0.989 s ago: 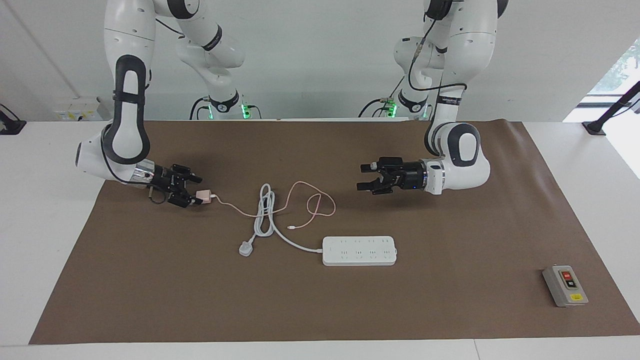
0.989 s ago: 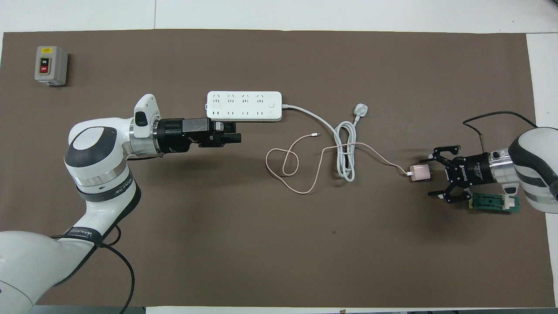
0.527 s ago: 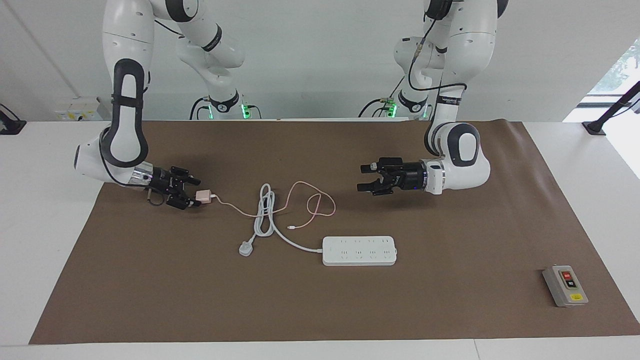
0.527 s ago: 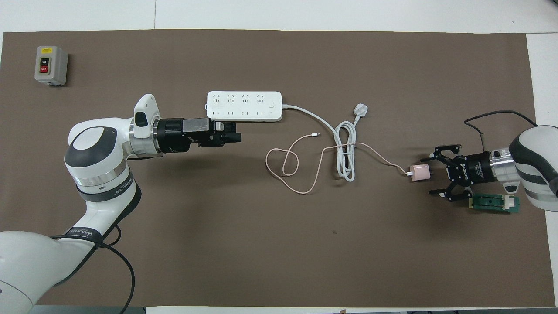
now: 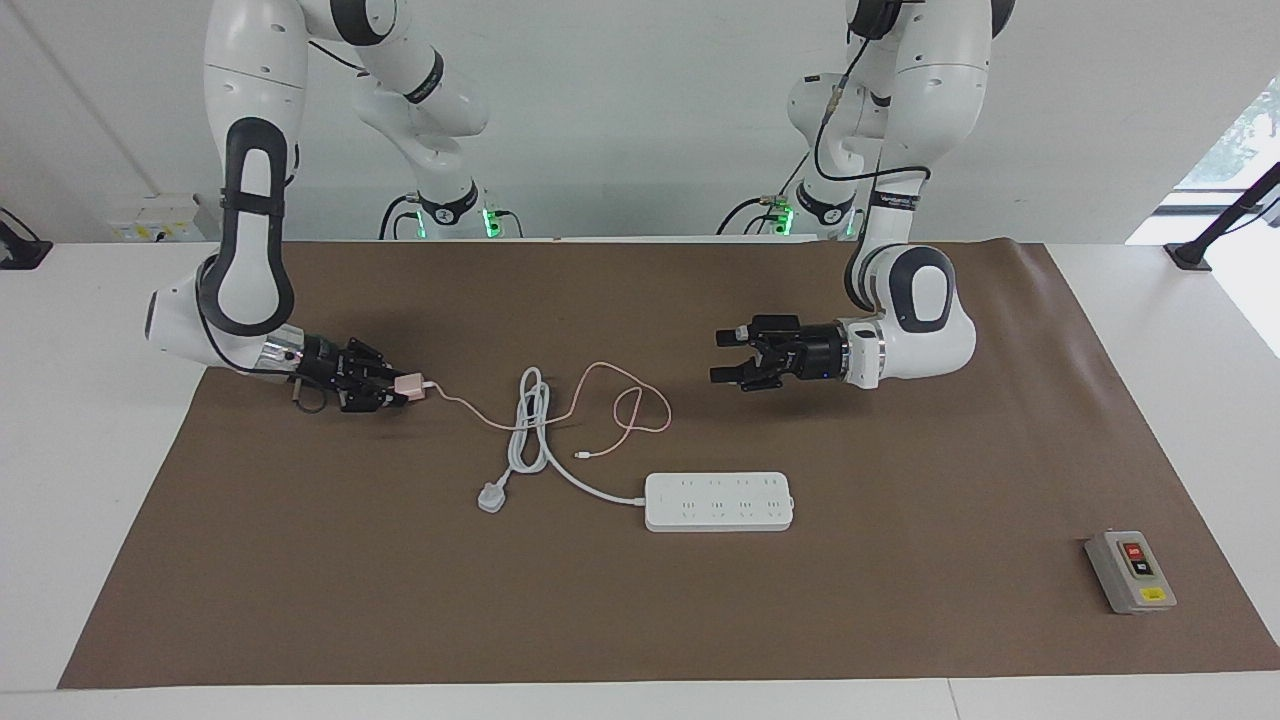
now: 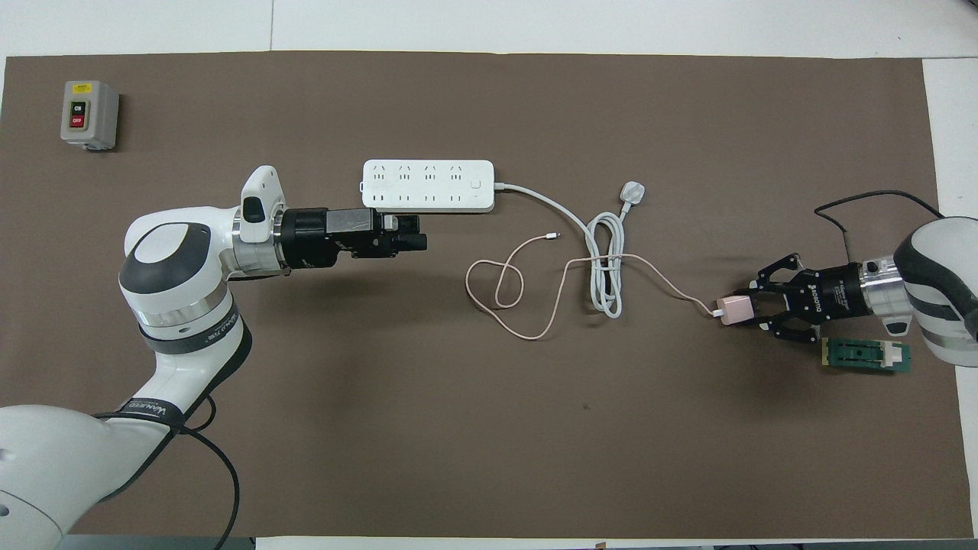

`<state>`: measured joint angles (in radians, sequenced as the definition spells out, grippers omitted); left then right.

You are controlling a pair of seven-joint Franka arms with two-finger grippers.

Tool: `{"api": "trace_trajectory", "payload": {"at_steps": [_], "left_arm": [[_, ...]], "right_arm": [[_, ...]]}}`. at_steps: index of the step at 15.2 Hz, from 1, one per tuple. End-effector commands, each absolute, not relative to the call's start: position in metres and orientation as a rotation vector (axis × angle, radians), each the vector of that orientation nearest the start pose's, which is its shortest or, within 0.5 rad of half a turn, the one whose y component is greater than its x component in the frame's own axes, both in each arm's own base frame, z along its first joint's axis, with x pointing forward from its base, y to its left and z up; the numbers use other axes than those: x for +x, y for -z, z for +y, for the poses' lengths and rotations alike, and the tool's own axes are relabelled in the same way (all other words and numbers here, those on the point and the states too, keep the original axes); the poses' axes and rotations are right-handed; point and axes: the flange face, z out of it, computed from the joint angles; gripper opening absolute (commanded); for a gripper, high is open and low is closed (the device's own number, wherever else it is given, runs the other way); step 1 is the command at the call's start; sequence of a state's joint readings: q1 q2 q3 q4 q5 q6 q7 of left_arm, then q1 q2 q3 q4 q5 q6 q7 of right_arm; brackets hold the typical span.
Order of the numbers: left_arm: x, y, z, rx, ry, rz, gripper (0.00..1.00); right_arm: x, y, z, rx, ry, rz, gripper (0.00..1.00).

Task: Plug charger into power strip
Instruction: 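Close the right gripper on the pink charger plug, then carry the pink charger with the right gripper toward the power strip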

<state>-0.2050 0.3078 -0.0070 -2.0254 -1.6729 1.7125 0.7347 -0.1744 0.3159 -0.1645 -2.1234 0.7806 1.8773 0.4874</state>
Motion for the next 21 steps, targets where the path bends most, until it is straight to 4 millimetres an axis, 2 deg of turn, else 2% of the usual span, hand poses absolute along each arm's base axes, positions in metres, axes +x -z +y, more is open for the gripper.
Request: {"api": "trace_trajectory", "payload": {"at_steps": [1,5,7,8,13,15,18,21], "left_arm": [[0.556,-0.337,-0.218,1.597,0.034,0.004,1.0],[0.557,-0.338,-0.217,1.599,0.032,0.006,1.0],[0.557,-0.337,-0.217,1.602,0.028,0.007,1.0],[0.557,-0.337,-0.217,1.604,0.027,0.008,1.0],[0.558,-0.337,-0.216,1.601,0.027,0.009,1.0],[0.562,-0.341,-0.215,1.599,0.016,0.006,1.0],[0.565,-0.344,-0.215,1.597,0.009,0.001,1.0],[0.565,-0.345,-0.217,1.585,0.002,0.01,1.0]], "right_arm": [[0.52,-0.251,-0.12,-1.966,-0.748,1.426,0.0],[0.547,-0.286,-0.108,-1.935,-0.805,1.44,0.0],[0.564,-0.312,-0.09,-1.927,-0.822,1.476,0.0],[0.572,-0.325,-0.076,-1.922,-0.828,1.509,0.0],[0.602,-0.397,0.019,-1.851,-0.837,1.608,0.0],[0.616,-0.421,0.045,-1.816,-0.813,1.657,0.0],[0.627,-0.442,0.089,-1.783,-0.787,1.708,0.0],[0.627,-0.449,0.13,-1.75,-0.774,1.74,0.0]]}}
